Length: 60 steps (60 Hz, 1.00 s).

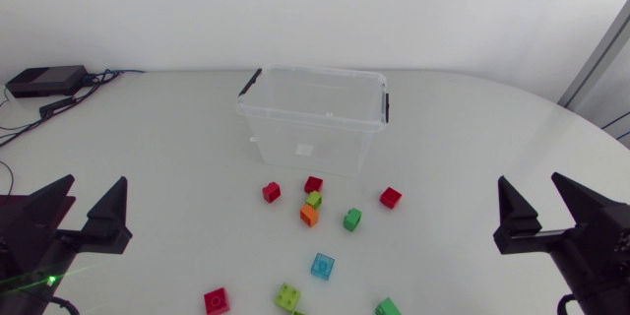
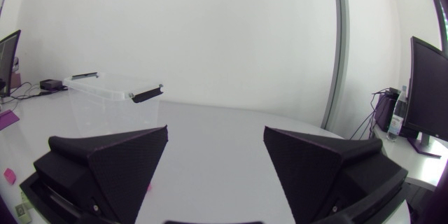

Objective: Pick up the duplo bricks and place them in the container

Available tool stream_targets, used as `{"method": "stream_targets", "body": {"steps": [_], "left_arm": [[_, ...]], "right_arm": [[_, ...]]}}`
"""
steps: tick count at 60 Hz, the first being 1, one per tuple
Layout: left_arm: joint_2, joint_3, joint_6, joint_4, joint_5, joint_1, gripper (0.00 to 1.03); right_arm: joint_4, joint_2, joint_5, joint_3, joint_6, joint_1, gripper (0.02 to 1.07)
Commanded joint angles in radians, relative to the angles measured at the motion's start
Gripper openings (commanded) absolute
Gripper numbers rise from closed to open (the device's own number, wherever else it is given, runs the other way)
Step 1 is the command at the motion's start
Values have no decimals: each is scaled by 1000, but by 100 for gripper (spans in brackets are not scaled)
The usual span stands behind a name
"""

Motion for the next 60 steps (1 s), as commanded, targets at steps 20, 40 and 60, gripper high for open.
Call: {"method": "stream_targets", "body": {"steps": [20,40,60], "left_arm": [[-12,-16,-9,-1,-1,10,99],[-10,23,-9,-36,1,10,99],[90,107,-9,-16,-1,10,97]], "right_arm": [[-6,-6,7,-18,22,0,101],[-20,-4,12,14,24,32,101],[5,115,12,93,24,34,101]]}}
